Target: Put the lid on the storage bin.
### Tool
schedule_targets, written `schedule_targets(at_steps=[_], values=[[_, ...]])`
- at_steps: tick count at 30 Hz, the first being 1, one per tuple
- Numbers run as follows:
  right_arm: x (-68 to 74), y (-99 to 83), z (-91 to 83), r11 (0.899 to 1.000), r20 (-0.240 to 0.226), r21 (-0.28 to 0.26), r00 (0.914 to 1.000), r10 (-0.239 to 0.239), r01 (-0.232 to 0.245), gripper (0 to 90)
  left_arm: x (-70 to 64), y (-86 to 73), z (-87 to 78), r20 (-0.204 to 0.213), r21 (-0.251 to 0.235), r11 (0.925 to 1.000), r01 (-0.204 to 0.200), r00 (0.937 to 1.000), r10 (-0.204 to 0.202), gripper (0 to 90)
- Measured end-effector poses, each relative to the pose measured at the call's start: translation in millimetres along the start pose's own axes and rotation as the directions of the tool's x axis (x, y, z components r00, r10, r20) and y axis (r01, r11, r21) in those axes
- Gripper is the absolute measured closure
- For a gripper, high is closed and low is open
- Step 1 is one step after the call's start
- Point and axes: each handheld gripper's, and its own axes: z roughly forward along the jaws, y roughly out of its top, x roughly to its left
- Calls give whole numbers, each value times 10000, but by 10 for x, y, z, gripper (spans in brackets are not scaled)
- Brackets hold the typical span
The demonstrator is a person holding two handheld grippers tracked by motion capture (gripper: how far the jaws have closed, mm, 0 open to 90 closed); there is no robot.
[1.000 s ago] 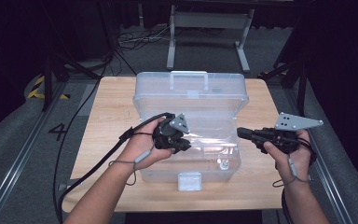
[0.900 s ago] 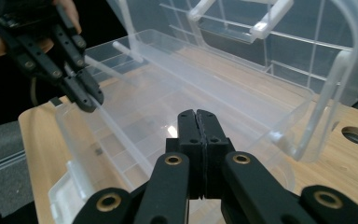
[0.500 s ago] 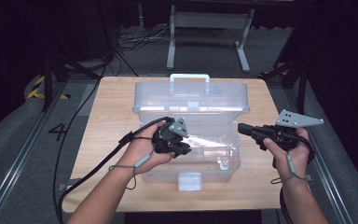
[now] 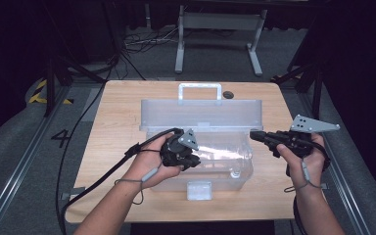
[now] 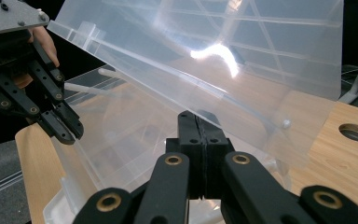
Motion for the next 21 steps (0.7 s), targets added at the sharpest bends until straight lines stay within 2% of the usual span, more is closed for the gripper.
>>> schedule_targets(at_steps=[4,10,16,21], values=[[2,-1,2,10000,13,-23,10000,-11,11,900,5,-9,-22,32,-123,9999,87,10000,-86,834],[7,-4,1,10000,15,0,10000,-10,10,900,-4,-22,-137,-37,-653,9971,389,9992,-392,850],[12,-8,-3,10000,27,29,10000,6,-6,900,44,-89,-305,-318,-1406,9849,1012,9938,-1067,868],[14,-18,-6,10000,8,36,10000,-3,3,900,76,-180,-429,-314,-1994,9716,1274,9902,-1363,869]])
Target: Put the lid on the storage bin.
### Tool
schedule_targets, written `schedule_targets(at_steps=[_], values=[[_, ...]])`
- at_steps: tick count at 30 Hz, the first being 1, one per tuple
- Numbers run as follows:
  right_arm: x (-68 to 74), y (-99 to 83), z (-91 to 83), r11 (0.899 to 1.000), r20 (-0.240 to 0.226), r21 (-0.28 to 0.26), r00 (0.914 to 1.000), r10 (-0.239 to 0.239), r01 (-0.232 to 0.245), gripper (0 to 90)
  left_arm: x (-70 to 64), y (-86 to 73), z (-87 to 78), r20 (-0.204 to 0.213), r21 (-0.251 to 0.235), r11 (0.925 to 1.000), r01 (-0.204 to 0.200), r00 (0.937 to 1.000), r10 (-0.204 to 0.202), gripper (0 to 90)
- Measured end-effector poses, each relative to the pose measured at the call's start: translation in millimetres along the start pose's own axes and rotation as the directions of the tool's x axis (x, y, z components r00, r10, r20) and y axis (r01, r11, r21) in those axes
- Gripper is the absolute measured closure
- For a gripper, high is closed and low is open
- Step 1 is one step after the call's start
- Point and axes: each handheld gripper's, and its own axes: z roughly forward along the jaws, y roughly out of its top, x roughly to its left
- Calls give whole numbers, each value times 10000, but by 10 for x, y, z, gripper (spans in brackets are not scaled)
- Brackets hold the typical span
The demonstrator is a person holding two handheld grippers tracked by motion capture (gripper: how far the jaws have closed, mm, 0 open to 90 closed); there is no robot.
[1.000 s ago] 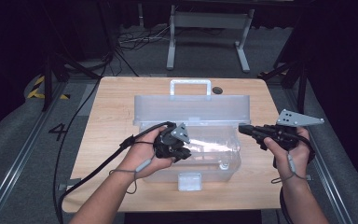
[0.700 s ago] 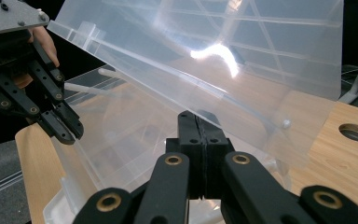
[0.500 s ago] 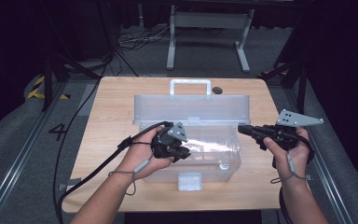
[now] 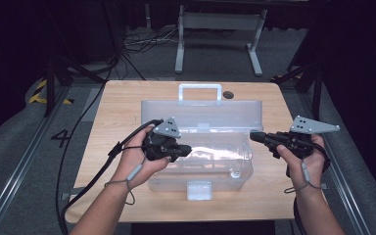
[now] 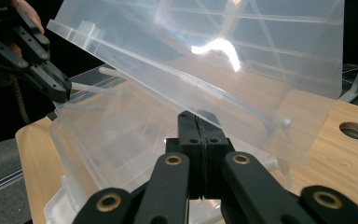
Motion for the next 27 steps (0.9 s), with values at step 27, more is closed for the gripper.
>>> schedule_targets(at_steps=[27], values=[[10,-28,-41,9997,-76,243,10000,21,-19,900,223,-612,-621,-2364,-1913,9619,1955,9419,-2384,899]])
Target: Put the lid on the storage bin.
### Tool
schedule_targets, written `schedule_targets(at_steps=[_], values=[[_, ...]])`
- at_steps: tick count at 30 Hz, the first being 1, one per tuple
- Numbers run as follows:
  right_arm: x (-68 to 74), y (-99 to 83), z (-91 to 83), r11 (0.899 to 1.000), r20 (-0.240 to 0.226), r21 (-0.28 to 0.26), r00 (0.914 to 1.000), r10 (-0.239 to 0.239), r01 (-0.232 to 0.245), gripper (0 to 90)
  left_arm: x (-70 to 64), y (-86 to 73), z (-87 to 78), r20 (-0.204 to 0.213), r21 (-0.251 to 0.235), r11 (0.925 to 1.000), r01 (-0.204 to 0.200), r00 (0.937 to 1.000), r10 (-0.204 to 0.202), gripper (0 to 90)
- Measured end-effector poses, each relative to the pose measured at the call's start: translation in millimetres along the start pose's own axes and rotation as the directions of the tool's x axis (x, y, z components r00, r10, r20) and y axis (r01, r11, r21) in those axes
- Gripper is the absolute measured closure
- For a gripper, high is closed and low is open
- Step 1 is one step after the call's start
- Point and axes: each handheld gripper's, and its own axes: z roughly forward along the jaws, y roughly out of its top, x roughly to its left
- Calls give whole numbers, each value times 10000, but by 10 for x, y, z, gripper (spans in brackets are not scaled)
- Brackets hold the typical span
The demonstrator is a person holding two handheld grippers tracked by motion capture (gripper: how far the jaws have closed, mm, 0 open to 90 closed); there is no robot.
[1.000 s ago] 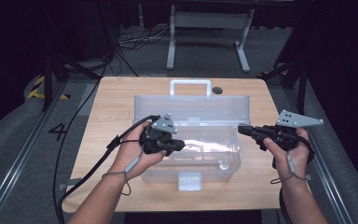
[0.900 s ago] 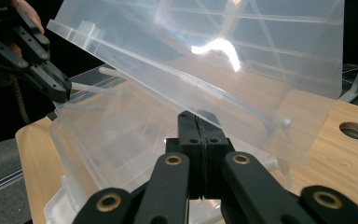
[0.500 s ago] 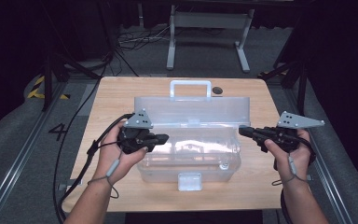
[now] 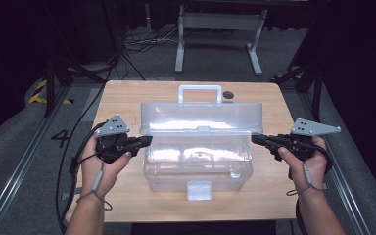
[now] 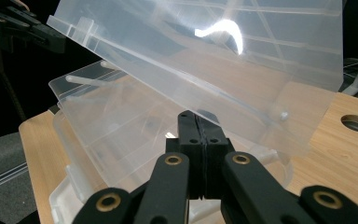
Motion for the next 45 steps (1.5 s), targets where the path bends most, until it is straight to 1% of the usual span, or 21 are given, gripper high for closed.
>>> schedule_targets(at_steps=[2,3,8,10,11,13,16,18,19,22,23,25,28,29,33,37,38,39,40,42,45], values=[[1,0,-2,10000,-10,44,10000,0,0,900,2,-15,-16,-170,-66,9999,158,9997,-159,899],[2,0,-1,10000,-26,61,10000,9,-9,900,7,-16,-18,-234,-61,9999,131,9996,-133,899],[10,-1,0,9998,-54,179,10000,-25,26,900,6,-19,-4,-237,-31,9998,185,9995,-185,899],[11,-5,-3,9997,-111,253,9999,2,1,900,3,-23,1,-175,27,9993,383,9991,-382,899],[12,-7,-4,9996,-135,295,9999,7,-3,900,3,-23,1,-175,27,9993,383,9991,-382,899],[16,-10,-6,9994,-137,343,9999,9,-4,900,13,-38,1,96,69,9981,607,9981,-607,899],[32,-26,-5,9984,-210,560,9998,1,11,900,12,-65,8,47,170,9965,813,9967,-814,899],[36,-30,-5,9982,-197,597,9998,-38,50,900,19,-74,7,109,213,9964,815,9966,-817,899],[41,-33,-6,9978,-207,660,9998,-27,41,899,18,-83,7,181,229,9956,905,9957,-909,899],[48,-46,-7,9964,-305,844,9995,37,-11,890,21,-97,12,252,416,9950,905,9955,-916,898],[52,-50,-5,9958,-369,913,9992,124,-90,879,20,-101,21,192,448,9952,874,9959,-883,898],[53,-65,7,9944,-548,1051,9983,207,-149,880,14,-110,37,253,651,9936,920,9953,-938,898],[58,-74,11,9912,-551,1315,9982,227,-153,899,9,-123,57,307,824,9923,924,9950,-952,898],[62,-76,8,9904,-521,1364,9982,287,-213,900,7,-126,62,266,880,9920,904,9953,-931,898],[51,-93,5,9848,-445,1720,9985,318,-237,900,10,-139,78,344,1093,9895,945,9945,-988,899],[24,-119,23,9803,-479,1959,9982,355,-255,899,16,-142,90,354,1353,9869,881,9950,-936,898],[22,-120,22,9791,-498,2019,9981,355,-247,899,10,-144,91,346,1387,9860,925,9946,-982,899],[22,-119,20,9780,-517,2074,9980,350,-236,898,10,-145,93,376,1435,9857,881,9948,-944,899],[24,-118,19,9764,-517,2149,9981,322,-204,897,1,-149,97,515,1524,9834,984,9929,-1073,898],[24,-119,18,9739,-517,2260,9981,327,-202,896,-5,-149,95,756,1543,9836,930,9915,-1056,898],[21,-120,17,9689,-554,2470,9980,298,-152,893,-27,-149,98,618,1709,9821,785,9940,-902,898]])
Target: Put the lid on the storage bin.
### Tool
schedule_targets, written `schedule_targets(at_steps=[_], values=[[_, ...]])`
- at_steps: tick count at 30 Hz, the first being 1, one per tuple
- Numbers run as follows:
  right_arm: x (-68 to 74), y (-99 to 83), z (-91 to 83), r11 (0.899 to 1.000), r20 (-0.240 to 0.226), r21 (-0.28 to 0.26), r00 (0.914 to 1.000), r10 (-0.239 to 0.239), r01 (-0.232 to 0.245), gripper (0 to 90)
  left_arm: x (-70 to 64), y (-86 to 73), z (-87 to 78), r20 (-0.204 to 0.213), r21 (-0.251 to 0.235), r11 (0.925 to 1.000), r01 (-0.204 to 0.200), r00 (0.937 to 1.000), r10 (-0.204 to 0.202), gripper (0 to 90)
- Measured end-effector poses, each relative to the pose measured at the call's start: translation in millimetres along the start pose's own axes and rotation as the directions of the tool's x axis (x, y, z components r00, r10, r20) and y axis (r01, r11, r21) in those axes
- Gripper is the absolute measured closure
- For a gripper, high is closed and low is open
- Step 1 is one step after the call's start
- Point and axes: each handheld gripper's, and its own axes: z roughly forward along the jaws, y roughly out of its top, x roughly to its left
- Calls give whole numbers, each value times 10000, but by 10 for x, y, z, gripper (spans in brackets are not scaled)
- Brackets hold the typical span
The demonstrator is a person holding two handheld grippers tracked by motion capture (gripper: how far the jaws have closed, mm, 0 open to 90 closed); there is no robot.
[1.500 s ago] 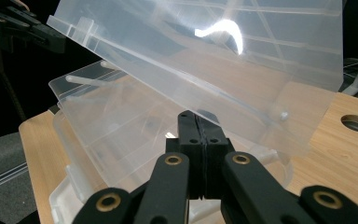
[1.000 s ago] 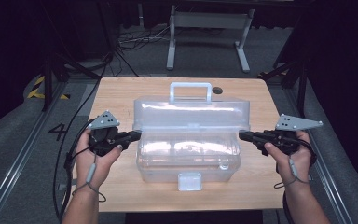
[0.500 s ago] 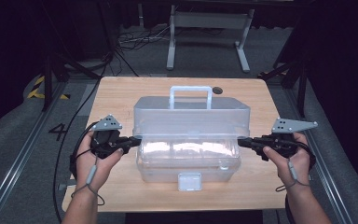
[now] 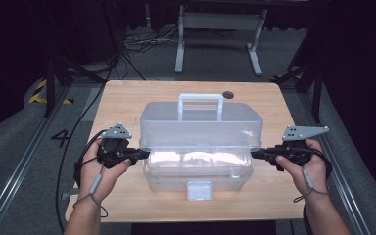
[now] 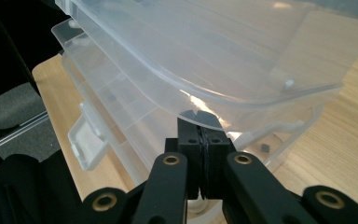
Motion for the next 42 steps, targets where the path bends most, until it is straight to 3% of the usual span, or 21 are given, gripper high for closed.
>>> schedule_targets(at_steps=[16,42], values=[[16,-1,-30,9949,-146,996,9998,-154,167,881,-56,-34,-38,-256,747,9969,-232,9994,251,894],[21,-26,32,9773,-75,2092,9994,-331,339,900,-74,-65,23,-102,1736,9837,-465,9987,490,895]])
